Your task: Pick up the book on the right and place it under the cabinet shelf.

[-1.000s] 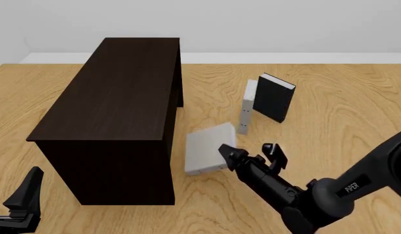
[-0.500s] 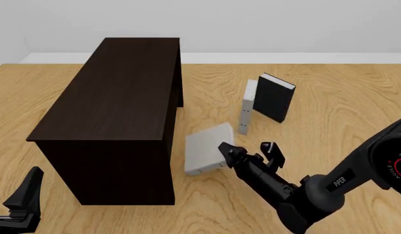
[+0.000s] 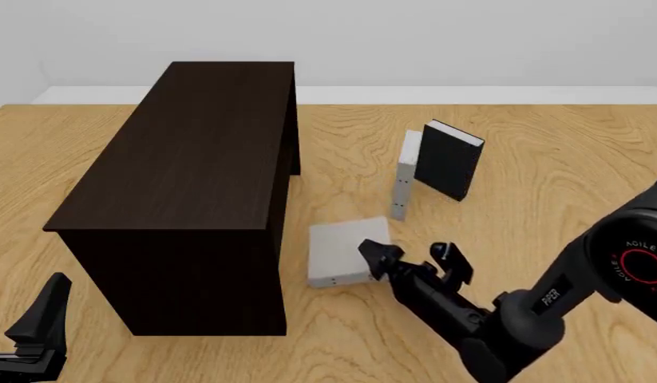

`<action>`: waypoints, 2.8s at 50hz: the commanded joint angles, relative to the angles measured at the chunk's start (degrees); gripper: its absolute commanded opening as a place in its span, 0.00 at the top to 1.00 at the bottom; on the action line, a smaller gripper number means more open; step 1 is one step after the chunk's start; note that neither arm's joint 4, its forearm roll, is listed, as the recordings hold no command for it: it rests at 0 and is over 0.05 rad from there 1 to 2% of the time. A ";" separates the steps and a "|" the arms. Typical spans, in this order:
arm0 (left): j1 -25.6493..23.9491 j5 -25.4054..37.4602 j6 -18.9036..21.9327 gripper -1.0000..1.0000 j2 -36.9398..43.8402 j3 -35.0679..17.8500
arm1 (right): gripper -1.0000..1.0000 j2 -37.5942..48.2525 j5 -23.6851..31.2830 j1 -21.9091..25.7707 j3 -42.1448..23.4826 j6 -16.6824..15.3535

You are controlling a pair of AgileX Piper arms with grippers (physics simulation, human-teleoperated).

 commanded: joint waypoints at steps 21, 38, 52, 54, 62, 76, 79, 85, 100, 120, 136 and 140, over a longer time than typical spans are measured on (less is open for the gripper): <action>0.00 0.00 0.00 0.00 0.00 0.00 | 0.00 -2.44 -0.13 -6.15 6.91 -9.08; 0.00 0.00 0.00 0.00 0.00 0.00 | 0.00 -17.09 18.73 -10.31 5.84 -20.56; 0.00 0.00 0.00 0.00 0.00 0.00 | 0.00 -26.57 36.44 -12.60 1.49 -30.26; 0.00 0.00 0.00 0.00 0.00 0.00 | 0.00 -27.25 38.08 -12.72 1.08 -31.34; 0.00 0.00 0.00 0.00 0.00 0.00 | 0.00 -27.98 43.89 -13.66 -1.44 -35.71; 0.00 0.00 0.00 0.00 0.00 0.00 | 0.00 -26.54 48.30 -15.90 -4.12 -42.86; 0.00 0.00 0.00 0.00 0.00 0.00 | 0.00 -25.97 48.24 -15.85 -4.23 -43.14; 0.00 0.00 0.00 0.00 0.00 0.00 | 0.00 -24.82 48.06 -16.29 -4.59 -44.20; 0.00 0.00 0.00 0.00 0.00 0.00 | 0.00 -18.38 44.35 -15.48 -5.30 -44.45; 0.00 0.00 0.00 0.00 0.00 0.00 | 0.00 -12.27 41.35 -12.63 -6.59 -42.52; 0.00 0.00 0.00 0.00 0.00 0.00 | 0.00 -9.58 40.95 -10.15 -8.30 -41.62; 0.00 0.00 0.00 0.00 0.00 0.00 | 0.00 -8.58 40.82 -9.60 -8.98 -41.43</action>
